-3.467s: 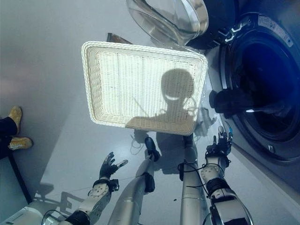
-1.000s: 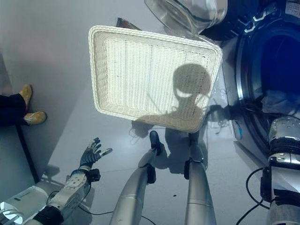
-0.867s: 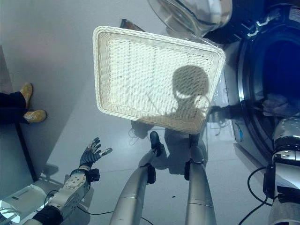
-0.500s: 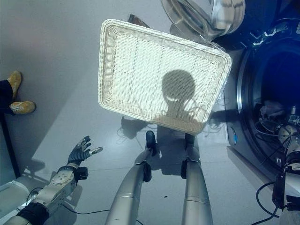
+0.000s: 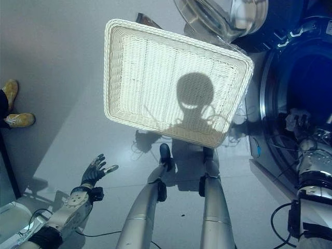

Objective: Put the clothes into the washing machine.

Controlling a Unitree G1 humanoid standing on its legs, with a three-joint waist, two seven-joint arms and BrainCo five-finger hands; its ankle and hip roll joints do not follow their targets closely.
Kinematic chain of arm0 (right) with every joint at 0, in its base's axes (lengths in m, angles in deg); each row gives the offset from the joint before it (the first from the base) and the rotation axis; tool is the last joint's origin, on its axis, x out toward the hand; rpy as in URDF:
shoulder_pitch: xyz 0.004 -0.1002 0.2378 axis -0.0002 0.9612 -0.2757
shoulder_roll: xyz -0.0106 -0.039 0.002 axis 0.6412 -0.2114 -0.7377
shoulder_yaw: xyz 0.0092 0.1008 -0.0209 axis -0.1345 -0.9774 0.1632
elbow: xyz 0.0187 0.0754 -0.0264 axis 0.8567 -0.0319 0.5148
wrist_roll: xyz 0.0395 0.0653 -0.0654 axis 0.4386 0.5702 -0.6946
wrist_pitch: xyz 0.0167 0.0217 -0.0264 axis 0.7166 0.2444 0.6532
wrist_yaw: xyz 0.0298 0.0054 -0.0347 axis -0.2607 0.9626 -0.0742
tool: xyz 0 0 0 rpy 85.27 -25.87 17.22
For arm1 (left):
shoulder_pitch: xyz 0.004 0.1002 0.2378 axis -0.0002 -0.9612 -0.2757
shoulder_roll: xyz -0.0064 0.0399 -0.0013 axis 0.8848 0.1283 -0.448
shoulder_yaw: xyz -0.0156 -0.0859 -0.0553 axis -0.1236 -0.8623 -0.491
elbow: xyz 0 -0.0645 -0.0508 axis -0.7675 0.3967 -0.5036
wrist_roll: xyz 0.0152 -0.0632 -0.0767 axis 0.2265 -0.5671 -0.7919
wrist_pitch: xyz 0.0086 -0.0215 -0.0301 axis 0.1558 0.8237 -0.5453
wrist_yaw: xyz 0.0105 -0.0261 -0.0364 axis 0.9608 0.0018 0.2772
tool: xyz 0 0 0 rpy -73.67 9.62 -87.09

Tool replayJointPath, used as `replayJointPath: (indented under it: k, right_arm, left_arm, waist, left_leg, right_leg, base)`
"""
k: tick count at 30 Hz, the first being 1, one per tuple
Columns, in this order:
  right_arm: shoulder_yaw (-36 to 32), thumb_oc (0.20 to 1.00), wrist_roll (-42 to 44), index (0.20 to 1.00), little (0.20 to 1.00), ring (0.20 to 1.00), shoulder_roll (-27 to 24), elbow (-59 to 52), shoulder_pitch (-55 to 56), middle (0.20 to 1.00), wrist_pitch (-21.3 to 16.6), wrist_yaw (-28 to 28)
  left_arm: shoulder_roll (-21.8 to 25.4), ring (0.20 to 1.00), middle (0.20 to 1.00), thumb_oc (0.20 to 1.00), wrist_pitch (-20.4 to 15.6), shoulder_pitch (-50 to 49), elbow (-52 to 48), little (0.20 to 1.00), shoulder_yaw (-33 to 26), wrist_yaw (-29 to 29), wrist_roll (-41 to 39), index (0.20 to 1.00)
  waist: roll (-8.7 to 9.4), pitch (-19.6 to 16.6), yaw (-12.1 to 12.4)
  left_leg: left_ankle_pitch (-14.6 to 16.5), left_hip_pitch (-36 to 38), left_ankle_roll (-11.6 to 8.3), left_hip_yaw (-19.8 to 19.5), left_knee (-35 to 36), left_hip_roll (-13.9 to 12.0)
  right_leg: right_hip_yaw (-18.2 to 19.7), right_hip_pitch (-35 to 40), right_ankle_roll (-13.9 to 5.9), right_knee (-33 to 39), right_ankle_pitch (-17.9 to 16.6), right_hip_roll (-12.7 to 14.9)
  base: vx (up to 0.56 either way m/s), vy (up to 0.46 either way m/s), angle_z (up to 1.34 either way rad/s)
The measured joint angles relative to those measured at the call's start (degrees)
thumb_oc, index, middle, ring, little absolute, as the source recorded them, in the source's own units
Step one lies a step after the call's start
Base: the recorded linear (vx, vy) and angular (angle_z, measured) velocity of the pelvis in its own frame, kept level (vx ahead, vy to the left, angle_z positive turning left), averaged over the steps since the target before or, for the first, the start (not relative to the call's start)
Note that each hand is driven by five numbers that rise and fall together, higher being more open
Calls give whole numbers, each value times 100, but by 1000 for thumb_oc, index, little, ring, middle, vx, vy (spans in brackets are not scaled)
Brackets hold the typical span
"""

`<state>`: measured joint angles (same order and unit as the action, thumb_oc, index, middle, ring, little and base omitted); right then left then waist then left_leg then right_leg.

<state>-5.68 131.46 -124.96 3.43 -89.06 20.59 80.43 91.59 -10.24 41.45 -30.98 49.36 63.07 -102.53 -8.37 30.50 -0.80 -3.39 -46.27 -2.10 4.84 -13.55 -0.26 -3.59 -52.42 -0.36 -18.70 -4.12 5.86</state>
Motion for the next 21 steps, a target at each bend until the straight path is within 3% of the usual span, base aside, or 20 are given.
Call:
replayJointPath:
  k: [7,15,18,21]
  right_arm:
    - [403,1000,-609,1000,1000,1000,861,-363,668,1000,-132,-829]
    - [973,1000,-1186,1000,1000,1000,1695,-394,1460,1000,314,-1514]
    - [1003,1000,-1722,1000,1000,1000,1802,-277,1705,1000,337,-1632]
    - [1324,1000,-2828,1000,1000,1000,1912,-50,1968,1000,173,-1612]
  left_arm:
    - [-419,1000,1000,1000,-19,-6,428,1000,-260,27,8,1000]
    - [-1003,1000,1000,1000,9,-74,1183,1000,-589,-202,197,1000]
    - [-1169,1000,1000,1000,7,-78,1426,1000,-808,-437,199,1000]
    - [-1265,1000,1000,1000,5,-121,1712,1000,-997,-824,224,1000]
  waist:
    - [-1,0,-31]
    - [4,2,-307]
    - [10,3,-333]
    - [98,-3,-366]
  left_leg:
    - [-4,300,-3,28,85,13]
    - [-25,1052,52,88,245,33]
    - [2,1449,74,108,308,35]
    - [31,2079,82,122,447,33]
  right_leg:
    - [18,256,-3,7,2,4]
    - [13,1099,-140,332,-45,27]
    - [10,1544,-171,503,-73,23]
    - [-5,2207,-202,717,-93,15]
  base:
    - [-65,121,-1]
    - [-49,142,0]
    - [-16,106,-2]
    - [-9,96,-2]
